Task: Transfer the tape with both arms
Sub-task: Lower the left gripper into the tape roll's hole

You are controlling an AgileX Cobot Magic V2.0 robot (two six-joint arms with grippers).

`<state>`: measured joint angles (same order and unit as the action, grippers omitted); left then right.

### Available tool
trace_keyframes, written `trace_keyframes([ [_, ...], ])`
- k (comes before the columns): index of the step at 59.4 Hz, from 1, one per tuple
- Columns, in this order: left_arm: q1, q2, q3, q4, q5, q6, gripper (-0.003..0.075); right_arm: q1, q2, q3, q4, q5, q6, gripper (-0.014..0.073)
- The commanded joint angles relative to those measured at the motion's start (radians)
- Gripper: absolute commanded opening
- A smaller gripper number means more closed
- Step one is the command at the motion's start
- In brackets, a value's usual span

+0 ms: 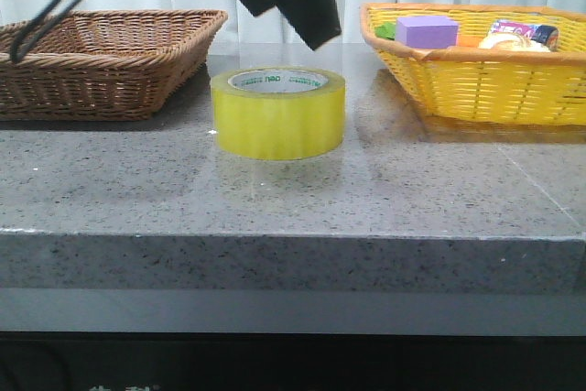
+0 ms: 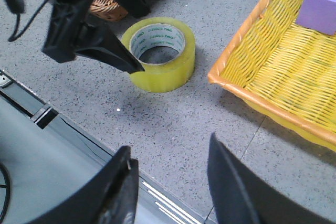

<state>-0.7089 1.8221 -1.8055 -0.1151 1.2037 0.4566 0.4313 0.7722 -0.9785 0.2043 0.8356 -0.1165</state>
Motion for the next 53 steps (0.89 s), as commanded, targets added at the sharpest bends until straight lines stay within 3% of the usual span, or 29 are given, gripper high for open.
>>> trace_keyframes([
  [1,-0.008,-0.015,-0.051,-0.025,-0.031,0.000,0.0568,-0.005,-0.007,-0.026,0.010,-0.072,-0.001,0.0350],
  [41,-0.008,0.142,-0.071,-0.040,-0.020,0.000,0.0559,-0.005,-0.007,-0.026,0.010,-0.072,-0.001,0.0350],
  [45,-0.008,0.142,-0.071,-0.040,-0.005,0.000,0.0510,-0.005,-0.007,-0.026,0.010,-0.072,-0.001,0.0350],
  [53,-0.008,0.142,-0.071,-0.040,0.016,0.000,0.0339,-0.005,-0.007,-0.026,0.010,-0.072,-0.001,0.0350],
])
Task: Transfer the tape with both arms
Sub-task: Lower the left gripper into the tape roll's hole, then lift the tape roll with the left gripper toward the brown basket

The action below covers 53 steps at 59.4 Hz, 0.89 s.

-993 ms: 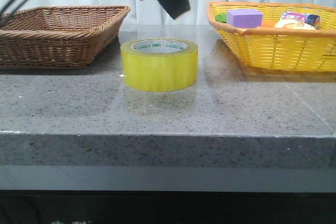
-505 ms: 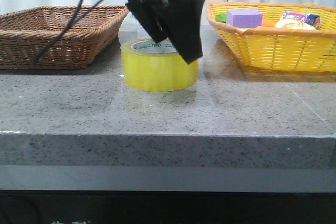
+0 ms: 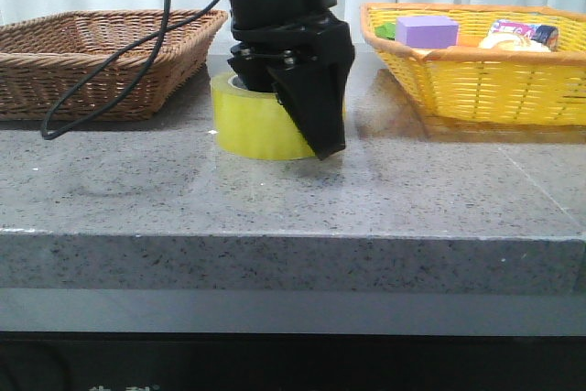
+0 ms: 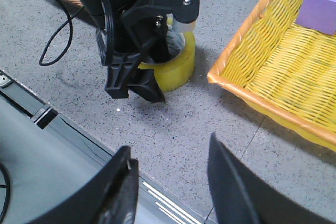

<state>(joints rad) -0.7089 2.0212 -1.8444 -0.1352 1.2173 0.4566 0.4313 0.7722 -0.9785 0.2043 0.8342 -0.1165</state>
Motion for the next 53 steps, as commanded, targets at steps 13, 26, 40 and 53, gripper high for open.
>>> trace_keyframes([
  [13,-0.006,-0.058,-0.032,-0.020,0.009,0.000,0.0146,-0.005,-0.007,-0.026,0.010,-0.070,-0.001,0.0350],
  [26,-0.006,-0.058,-0.032,-0.020,0.011,-0.004,0.0145,-0.005,-0.007,-0.026,0.010,-0.070,-0.001,0.0350],
  [40,-0.006,-0.077,-0.077,-0.020,0.030,-0.022,0.0146,-0.005,-0.007,-0.026,0.010,-0.070,-0.001,0.0350],
  [53,-0.006,-0.095,-0.204,-0.020,0.068,-0.059,0.0146,-0.005,-0.007,-0.026,0.010,-0.070,-0.001,0.0350],
])
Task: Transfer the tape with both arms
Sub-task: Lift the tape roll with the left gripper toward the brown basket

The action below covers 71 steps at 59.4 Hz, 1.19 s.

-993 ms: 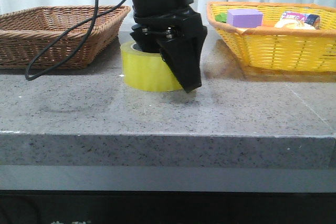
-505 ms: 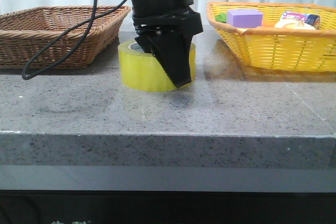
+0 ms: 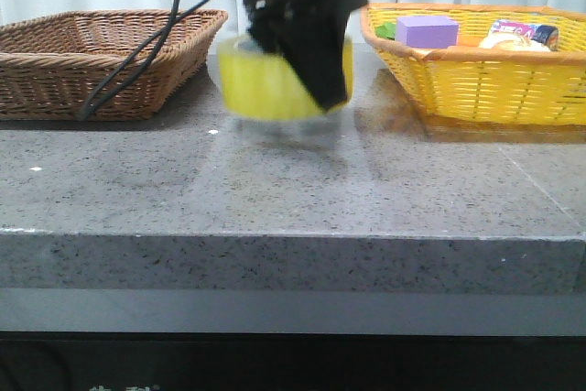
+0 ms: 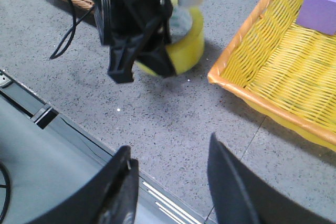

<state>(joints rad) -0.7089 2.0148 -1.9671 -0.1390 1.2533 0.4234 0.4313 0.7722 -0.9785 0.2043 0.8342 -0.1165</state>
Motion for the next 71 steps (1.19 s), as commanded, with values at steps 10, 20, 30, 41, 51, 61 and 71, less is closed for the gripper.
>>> trace_keyframes([
  [10,-0.006,-0.122,-0.162,0.012,0.032,-0.057,0.0146,-0.005,-0.007,-0.026,0.010,-0.070,-0.001,0.0350],
  [20,0.001,-0.168,-0.207,0.067,0.032,-0.077,0.0145,-0.005,-0.007,-0.026,0.010,-0.070,-0.001,0.0350],
  [30,0.048,-0.225,-0.215,0.069,0.032,-0.102,0.0145,-0.005,-0.007,-0.026,0.010,-0.070,-0.001,0.0350],
  [41,0.131,-0.253,-0.215,0.069,0.032,-0.134,0.0145,-0.005,-0.007,-0.026,0.010,-0.070,-0.001,0.0350],
  [51,0.235,-0.235,-0.215,0.069,0.032,-0.201,0.0146,-0.005,-0.007,-0.026,0.010,-0.070,-0.001,0.0350],
  [61,0.334,-0.194,-0.215,0.069,0.023,-0.253,0.0146,-0.005,-0.007,-0.026,0.010,-0.070,-0.001,0.0350],
  [71,0.408,-0.135,-0.215,0.069,0.017,-0.291,0.0146,-0.005,-0.007,-0.026,0.010,-0.070,-0.001,0.0350],
])
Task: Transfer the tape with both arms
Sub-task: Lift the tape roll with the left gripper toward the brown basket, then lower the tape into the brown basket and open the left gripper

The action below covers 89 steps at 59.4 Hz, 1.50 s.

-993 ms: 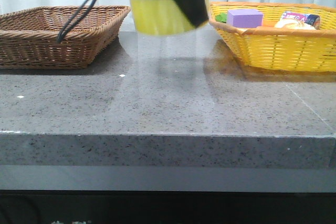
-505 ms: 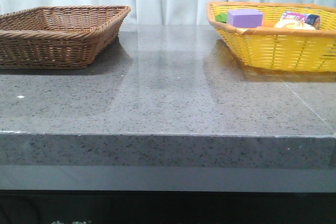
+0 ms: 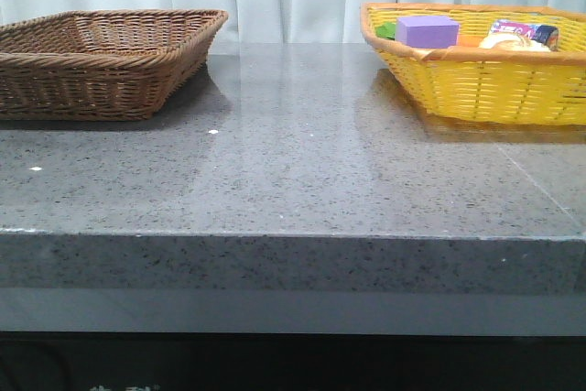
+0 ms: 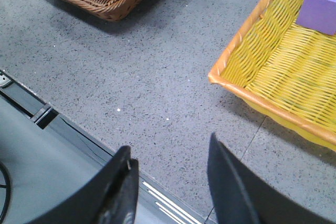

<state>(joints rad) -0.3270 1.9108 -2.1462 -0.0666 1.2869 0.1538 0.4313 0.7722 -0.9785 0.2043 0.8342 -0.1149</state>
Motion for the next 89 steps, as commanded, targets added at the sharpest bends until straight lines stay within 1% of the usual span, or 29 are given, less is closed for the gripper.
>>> trace_keyframes([
  [1,0.034,-0.024,-0.035,-0.003,-0.017,-0.023,0.0146,-0.005,-0.007,-0.026,0.010,-0.070,-0.003,0.0350],
  [14,0.083,0.067,-0.035,0.001,-0.023,-0.033,0.0146,-0.005,-0.007,-0.026,0.010,-0.070,-0.003,0.0350],
  [29,0.093,0.151,-0.035,0.018,-0.102,-0.035,0.0146,-0.005,-0.007,-0.026,0.010,-0.070,-0.003,0.0350],
  [33,0.093,0.163,-0.035,0.023,-0.116,-0.046,0.0146,-0.005,-0.007,-0.026,0.010,-0.070,-0.003,0.0350],
  [38,0.093,0.173,-0.035,0.055,-0.130,-0.095,0.0158,-0.005,-0.007,-0.026,0.010,-0.070,-0.003,0.0350],
  [42,0.093,0.177,-0.035,0.072,-0.137,-0.115,0.0183,-0.005,-0.007,-0.026,0.010,-0.070,-0.003,0.0350],
  [48,0.093,0.178,-0.035,0.074,-0.137,-0.115,0.0299,-0.005,-0.007,-0.026,0.010,-0.070,-0.003,0.0350],
  [51,0.093,0.178,-0.035,0.074,-0.137,-0.115,0.0371,-0.005,-0.007,-0.026,0.010,-0.070,-0.003,0.0350],
  [54,0.093,0.178,-0.035,0.074,-0.137,-0.115,0.0420,-0.005,-0.007,-0.026,0.010,-0.070,-0.003,0.0350],
  [58,0.093,0.178,-0.035,0.074,-0.134,-0.117,0.0456,-0.005,-0.007,-0.026,0.010,-0.070,-0.003,0.0350],
  [66,0.093,0.178,-0.049,0.072,-0.118,-0.117,0.0462,-0.005,-0.007,-0.026,0.010,-0.070,-0.003,0.0350],
  [78,0.093,0.173,-0.124,0.067,-0.074,-0.117,0.0462,-0.005,-0.007,-0.026,0.010,-0.070,-0.003,0.0350],
  [89,0.093,0.117,-0.158,0.067,-0.032,-0.117,0.0462,-0.005,-0.007,-0.026,0.010,-0.070,-0.003,0.0350],
])
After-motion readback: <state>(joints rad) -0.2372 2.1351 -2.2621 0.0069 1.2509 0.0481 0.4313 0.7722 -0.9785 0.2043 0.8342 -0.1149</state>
